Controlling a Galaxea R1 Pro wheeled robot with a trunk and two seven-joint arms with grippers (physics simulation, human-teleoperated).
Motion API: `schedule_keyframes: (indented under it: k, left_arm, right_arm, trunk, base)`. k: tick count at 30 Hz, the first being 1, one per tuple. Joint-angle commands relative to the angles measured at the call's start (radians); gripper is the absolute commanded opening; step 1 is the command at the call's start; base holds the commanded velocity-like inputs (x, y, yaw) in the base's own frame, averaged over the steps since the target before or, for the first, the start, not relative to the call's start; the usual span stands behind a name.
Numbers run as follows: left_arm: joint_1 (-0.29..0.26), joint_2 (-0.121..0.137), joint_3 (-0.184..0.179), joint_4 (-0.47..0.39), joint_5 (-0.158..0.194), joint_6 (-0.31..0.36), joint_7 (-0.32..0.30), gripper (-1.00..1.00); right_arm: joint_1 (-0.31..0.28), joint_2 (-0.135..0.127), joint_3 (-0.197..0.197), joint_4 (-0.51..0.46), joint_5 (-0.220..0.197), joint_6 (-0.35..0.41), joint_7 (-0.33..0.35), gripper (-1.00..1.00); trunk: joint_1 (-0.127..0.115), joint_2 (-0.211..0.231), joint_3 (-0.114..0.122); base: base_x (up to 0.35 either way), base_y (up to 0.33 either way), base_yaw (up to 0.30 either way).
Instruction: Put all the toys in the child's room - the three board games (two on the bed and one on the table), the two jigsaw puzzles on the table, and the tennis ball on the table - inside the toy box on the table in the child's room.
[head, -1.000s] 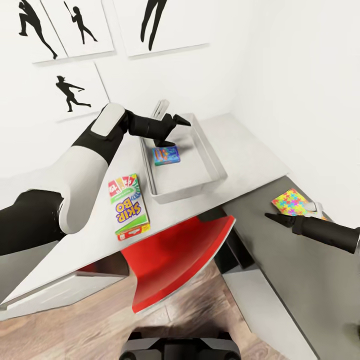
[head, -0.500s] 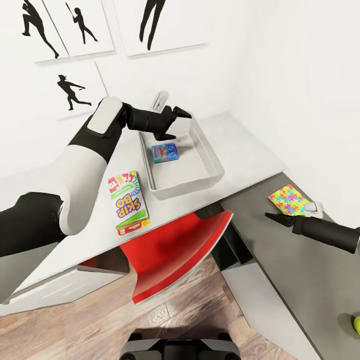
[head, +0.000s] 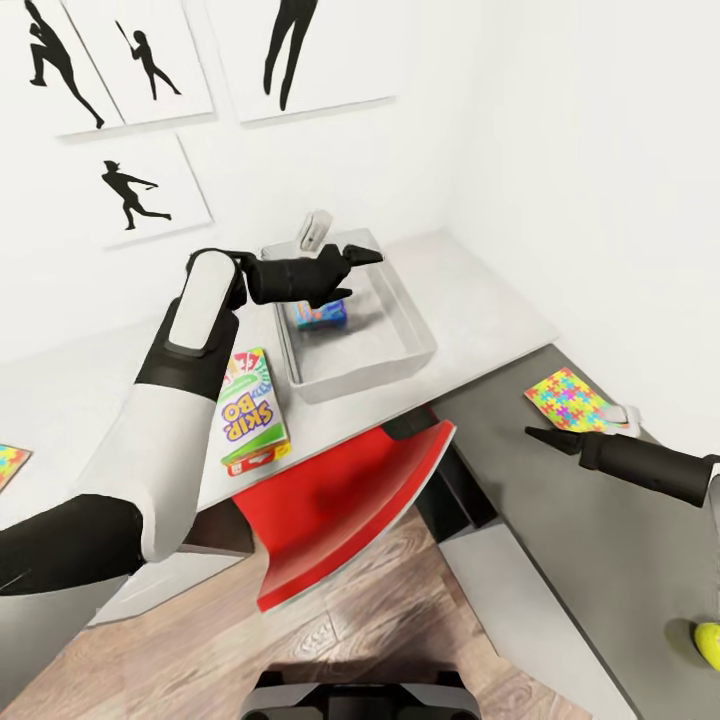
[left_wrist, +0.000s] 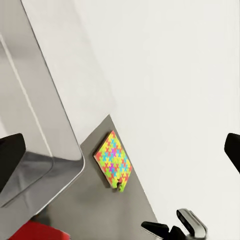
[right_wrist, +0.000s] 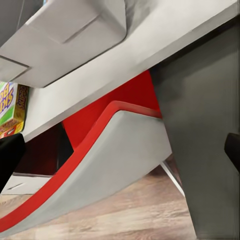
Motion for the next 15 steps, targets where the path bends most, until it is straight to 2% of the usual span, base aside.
schedule_keyframes:
  k: [1,3,4,6,7,9,11,15]
  left_arm:
    - [0.001,0.000,0.000,-0.002,0.011,0.002,0.011,1.00]
    - [0.068,0.004,0.000,-0.083,0.012,0.000,0.013,1.00]
    - [0.068,0.004,0.000,-0.083,0.012,0.000,0.013,1.00]
    - [0.131,0.009,0.001,-0.161,0.013,-0.001,0.014,1.00]
    - [0.131,0.009,0.001,-0.161,0.013,-0.001,0.014,1.00]
    - [0.184,0.017,0.003,-0.232,0.013,-0.002,0.015,1.00]
    - [0.259,0.036,0.002,-0.345,0.015,-0.003,0.031,1.00]
    - [0.278,0.045,0.000,-0.377,0.030,-0.003,0.054,1.00]
  right_arm:
    - [-0.001,0.000,-0.001,0.000,0.004,0.003,0.006,1.00]
    - [-0.001,0.001,0.000,0.000,0.005,0.003,0.006,1.00]
    - [-0.001,0.001,0.000,0.000,0.005,0.003,0.006,1.00]
    - [-0.001,0.002,0.001,0.000,0.006,0.003,0.005,1.00]
    - [-0.001,0.002,0.001,0.000,0.006,0.003,0.005,1.00]
    - [-0.001,0.002,0.002,0.000,0.007,0.003,0.005,1.00]
    - [-0.001,0.002,0.014,0.000,0.008,0.003,0.005,1.00]
    - [-0.001,0.002,0.019,0.000,0.009,0.003,0.005,1.00]
  trunk:
    - [0.001,-0.002,0.000]
    - [0.001,-0.002,0.003]
    - [0.001,-0.002,0.005]
    - [0.001,-0.002,0.008]
    - [0.001,-0.002,0.009]
    - [0.001,-0.002,0.012]
    - [0.001,-0.002,0.015]
    - [0.001,-0.002,0.021]
  base:
    - [0.000,0.000,-0.111]
    - [0.000,0.000,-0.112]
    - [0.000,0.000,-0.112]
    - [0.000,0.000,-0.112]
    - [0.000,0.000,-0.112]
    - [0.000,0.000,-0.113]
    - [0.000,0.000,-0.113]
    - [0.000,0.000,-0.113]
